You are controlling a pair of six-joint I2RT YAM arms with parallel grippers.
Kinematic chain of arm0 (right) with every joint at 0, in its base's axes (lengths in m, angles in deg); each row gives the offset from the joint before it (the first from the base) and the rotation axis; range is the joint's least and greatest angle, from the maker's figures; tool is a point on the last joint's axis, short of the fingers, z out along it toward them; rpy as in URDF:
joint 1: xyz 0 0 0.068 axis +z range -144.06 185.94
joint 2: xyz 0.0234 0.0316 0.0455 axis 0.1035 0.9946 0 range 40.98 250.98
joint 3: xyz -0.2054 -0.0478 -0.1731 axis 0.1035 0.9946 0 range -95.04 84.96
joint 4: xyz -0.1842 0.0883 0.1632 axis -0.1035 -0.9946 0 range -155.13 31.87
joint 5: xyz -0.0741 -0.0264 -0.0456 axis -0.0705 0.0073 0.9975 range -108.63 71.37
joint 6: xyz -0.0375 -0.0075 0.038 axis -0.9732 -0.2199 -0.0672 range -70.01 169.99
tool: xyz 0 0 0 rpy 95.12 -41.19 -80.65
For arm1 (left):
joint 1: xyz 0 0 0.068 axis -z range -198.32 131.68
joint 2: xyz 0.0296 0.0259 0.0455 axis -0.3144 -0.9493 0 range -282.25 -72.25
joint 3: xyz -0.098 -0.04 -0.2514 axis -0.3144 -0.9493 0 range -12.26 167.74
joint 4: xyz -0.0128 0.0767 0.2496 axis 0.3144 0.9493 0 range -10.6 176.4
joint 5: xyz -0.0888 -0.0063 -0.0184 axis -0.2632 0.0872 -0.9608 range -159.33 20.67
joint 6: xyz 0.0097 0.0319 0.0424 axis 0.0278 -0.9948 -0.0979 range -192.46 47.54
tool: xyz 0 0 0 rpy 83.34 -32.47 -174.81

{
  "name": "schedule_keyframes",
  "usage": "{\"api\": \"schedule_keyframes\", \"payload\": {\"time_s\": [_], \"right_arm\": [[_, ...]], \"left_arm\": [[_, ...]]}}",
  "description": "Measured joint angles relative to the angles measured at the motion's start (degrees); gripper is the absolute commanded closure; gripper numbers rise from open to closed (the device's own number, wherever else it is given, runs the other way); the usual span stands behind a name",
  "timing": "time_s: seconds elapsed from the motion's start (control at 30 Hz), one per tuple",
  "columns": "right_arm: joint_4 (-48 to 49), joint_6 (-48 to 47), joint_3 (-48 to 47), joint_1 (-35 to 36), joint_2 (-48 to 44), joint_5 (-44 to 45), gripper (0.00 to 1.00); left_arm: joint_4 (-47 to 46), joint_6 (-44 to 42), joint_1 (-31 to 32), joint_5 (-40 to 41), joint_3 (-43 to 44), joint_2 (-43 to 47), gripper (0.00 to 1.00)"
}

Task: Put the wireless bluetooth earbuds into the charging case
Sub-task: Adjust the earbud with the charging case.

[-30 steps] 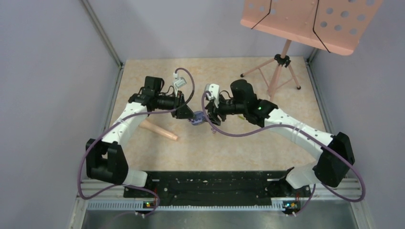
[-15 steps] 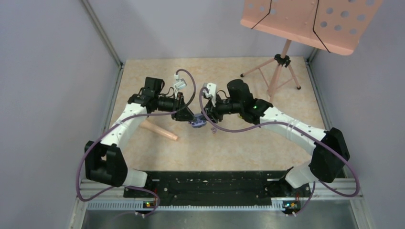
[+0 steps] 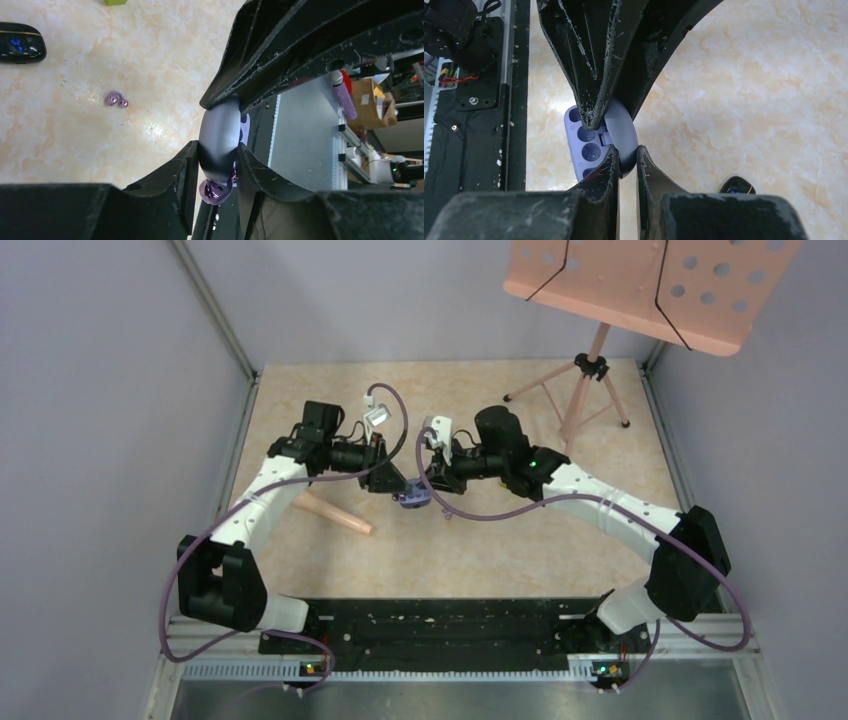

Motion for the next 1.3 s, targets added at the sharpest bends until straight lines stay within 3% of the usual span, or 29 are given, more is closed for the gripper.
{"api": "schedule_keyframes", "payload": {"time_s": [0.17, 0.37, 0.73, 0.93, 1.03, 1.2, 1.3], "right_arm": [[0.28, -4.85, 0.02, -0.07, 0.00, 0.07, 1.00], [0.59, -11.13, 0.28, -0.07, -0.55, 0.72, 1.00], [1.03, -16.02, 1.44, 0.42, -1.97, 1.38, 1.00], [1.09, -16.55, 1.44, 0.44, -1.99, 1.99, 0.99], [1.09, -16.50, 1.44, 0.44, -1.99, 2.40, 0.85], [0.35, -16.04, 1.27, 0.57, -2.01, 3.26, 0.62], [-1.38, -15.96, 0.94, 0.68, -2.80, 4.11, 0.54]], "left_arm": [[-2.71, 6.05, 0.00, -0.11, 0.00, -0.07, 0.48], [-6.05, 11.93, -0.07, -1.40, 0.00, -0.81, 0.47], [-10.05, 17.38, -0.17, -1.97, -0.63, -2.21, 0.63], [-12.13, 18.95, -0.31, -2.82, -1.14, -2.60, 0.87], [-13.38, 19.69, -0.39, -3.32, -1.49, -2.82, 1.00], [-14.51, 20.02, -0.35, -3.58, -1.92, -2.93, 1.00], [-14.40, 20.39, -0.13, -4.28, -2.38, -2.93, 1.00]]}}
